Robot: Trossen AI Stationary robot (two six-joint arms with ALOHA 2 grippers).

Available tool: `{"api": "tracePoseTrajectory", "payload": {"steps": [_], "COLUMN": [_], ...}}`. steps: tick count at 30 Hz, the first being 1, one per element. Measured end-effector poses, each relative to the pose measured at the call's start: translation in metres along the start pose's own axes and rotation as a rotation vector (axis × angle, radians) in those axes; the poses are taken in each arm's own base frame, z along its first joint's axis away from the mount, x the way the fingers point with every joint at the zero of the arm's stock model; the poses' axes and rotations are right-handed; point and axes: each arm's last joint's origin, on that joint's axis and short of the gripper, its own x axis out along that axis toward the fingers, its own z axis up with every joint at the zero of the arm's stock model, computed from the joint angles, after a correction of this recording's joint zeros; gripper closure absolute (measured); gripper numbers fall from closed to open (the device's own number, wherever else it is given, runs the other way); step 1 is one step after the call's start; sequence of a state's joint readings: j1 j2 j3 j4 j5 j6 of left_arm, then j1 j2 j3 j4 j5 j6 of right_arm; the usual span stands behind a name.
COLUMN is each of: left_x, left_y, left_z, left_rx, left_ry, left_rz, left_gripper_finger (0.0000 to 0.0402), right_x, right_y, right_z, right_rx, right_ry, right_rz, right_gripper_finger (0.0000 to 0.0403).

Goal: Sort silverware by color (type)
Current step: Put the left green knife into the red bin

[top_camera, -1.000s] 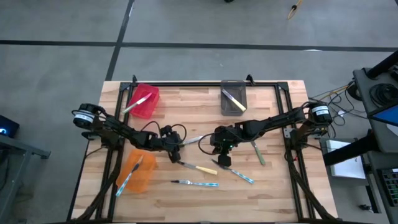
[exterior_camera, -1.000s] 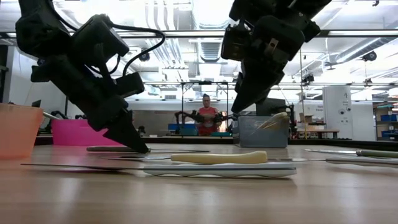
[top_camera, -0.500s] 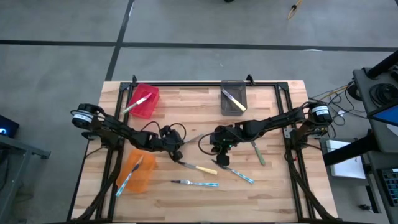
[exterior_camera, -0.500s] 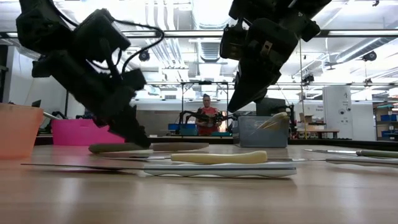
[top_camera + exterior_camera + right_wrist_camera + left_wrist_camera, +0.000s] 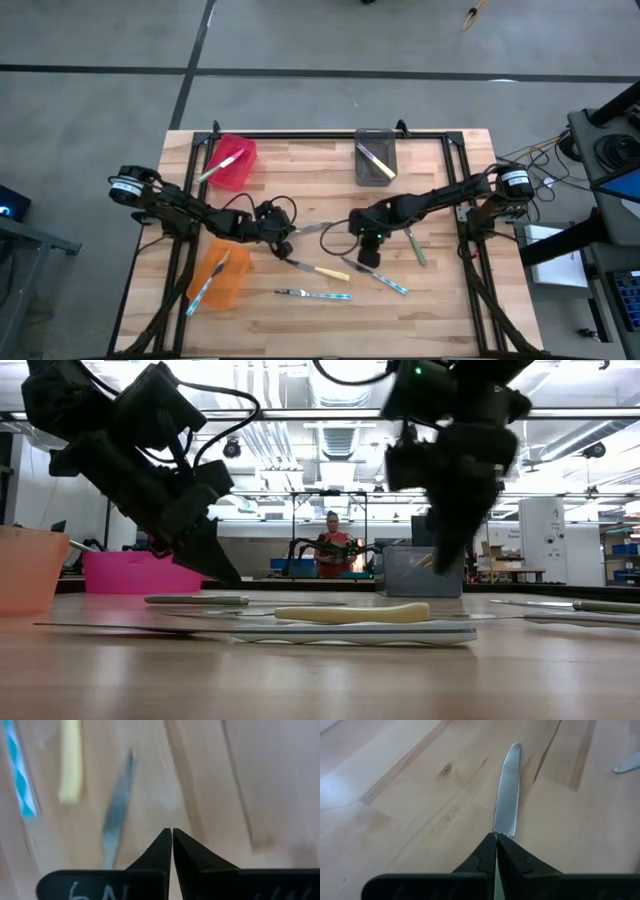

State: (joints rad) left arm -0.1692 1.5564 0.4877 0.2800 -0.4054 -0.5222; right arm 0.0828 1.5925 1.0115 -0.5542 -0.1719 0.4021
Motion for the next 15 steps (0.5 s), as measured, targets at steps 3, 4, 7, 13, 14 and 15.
{"api": "tracePoseTrajectory", "payload": {"steps": [3,4,7,13,14,15], "left_x": [0.000,0.000,0.000,0.000,0.000,0.000], "left_y": [0.000,-0.001,-0.001,-0.002,-0.003,-0.003], "left_z": [0.001,0.001,0.003,0.004,0.004,0.004], "left_rx": [0.014,0.020,0.030,0.028,0.027,0.027], "left_ry": [-0.003,-0.004,-0.010,-0.020,-0.019,-0.013], "left_rz": [-0.001,-0.002,-0.004,-0.015,-0.020,-0.032], "left_gripper_finger": [0.0400,0.0400,0.0400,0.0399,0.0397,0.0392], "right_x": [0.000,0.000,0.000,0.001,0.001,0.001], "right_y": [0.000,0.000,0.000,0.005,0.006,0.007], "right_z": [-0.010,-0.013,-0.014,-0.002,0.000,0.002], "right_rx": [0.030,0.037,0.050,-0.007,-0.027,-0.047], "right_ry": [0.095,0.115,0.126,0.005,-0.025,-0.051], "right_rz": [-0.021,-0.029,-0.038,0.005,0.007,0.010], "right_gripper_finger": [0.0394,0.0394,0.0394,0.0394,0.0394,0.0394]}}
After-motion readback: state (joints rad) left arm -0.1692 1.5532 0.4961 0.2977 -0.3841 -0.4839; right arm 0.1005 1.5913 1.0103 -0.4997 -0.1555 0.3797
